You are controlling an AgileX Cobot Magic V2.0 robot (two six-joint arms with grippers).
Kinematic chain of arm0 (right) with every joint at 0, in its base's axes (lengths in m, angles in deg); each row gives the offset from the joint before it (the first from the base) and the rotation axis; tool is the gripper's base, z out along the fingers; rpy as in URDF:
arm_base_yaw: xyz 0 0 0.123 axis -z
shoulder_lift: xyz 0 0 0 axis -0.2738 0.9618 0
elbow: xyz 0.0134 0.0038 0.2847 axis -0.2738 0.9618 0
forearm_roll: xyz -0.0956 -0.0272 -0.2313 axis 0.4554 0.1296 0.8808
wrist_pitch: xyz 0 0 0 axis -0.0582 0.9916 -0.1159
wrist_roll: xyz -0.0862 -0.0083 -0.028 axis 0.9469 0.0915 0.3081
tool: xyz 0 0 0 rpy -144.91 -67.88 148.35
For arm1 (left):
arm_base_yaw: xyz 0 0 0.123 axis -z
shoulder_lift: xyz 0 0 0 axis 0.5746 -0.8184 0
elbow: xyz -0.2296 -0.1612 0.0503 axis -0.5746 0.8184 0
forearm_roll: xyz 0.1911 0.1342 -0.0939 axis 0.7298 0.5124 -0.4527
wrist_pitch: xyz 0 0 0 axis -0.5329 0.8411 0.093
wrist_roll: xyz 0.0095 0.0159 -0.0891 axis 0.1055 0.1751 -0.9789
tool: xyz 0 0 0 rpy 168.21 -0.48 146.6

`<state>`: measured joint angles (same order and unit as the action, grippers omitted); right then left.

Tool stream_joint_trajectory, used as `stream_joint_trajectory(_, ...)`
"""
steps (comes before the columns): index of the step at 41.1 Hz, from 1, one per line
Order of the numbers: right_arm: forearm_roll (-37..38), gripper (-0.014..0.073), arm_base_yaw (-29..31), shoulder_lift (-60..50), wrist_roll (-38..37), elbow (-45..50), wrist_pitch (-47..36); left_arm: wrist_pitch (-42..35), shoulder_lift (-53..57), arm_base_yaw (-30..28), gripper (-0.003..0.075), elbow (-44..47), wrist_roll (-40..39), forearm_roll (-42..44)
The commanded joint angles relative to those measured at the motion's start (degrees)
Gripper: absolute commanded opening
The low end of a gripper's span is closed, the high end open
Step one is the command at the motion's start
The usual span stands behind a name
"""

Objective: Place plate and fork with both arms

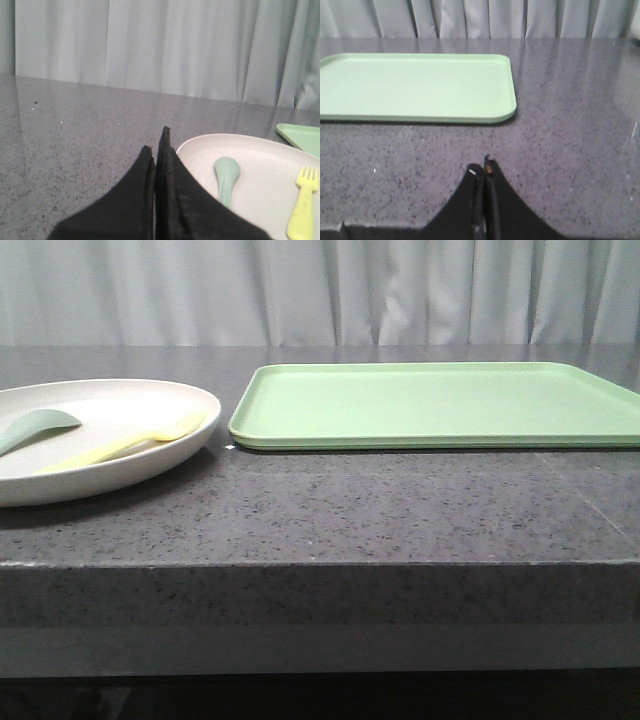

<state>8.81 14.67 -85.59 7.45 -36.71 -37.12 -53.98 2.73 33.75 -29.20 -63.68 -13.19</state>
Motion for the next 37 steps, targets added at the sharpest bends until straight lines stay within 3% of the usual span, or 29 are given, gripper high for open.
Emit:
stream_joint_trajectory(1,-0.09,-0.0064,0.09,-1.10,0.52,-0.32,-10.10,-7.85,1.18,-0.20,-0.0018,0.09,0.00,-0.52)
stream_joint_trajectory(7,-0.09,-0.0064,0.09,-1.10,0.52,-4.75,-10.87,-9.30,0.92,-0.20,-0.0018,-3.73,-0.50,-0.52)
stream_joint_trajectory(15,-0.09,-0.0064,0.09,1.70,0.52,-17.19,-1.24,-3.78,-4.99,-0.20,-0.0018,-15.86,-0.50,0.03)
stream_joint_trajectory(21,-0.09,-0.0064,0.09,12.70,0.52,-26.38,5.75,-0.09,-16.80,-0.20,-0.0018,-23.70,-0.50,2.08)
stream_joint_trajectory(28,-0.21,-0.0064,0.09,25.55,0.52,-33.73,7.64,0.69,-29.12,-0.20,-0.0018,-29.40,-0.50,2.08)
stream_joint_trajectory(37,-1.53,-0.0059,0.09,31.60,0.52,-35.45,6.86,0.46,-33.24,-0.20,-0.0018,-30.51,-0.50,1.97)
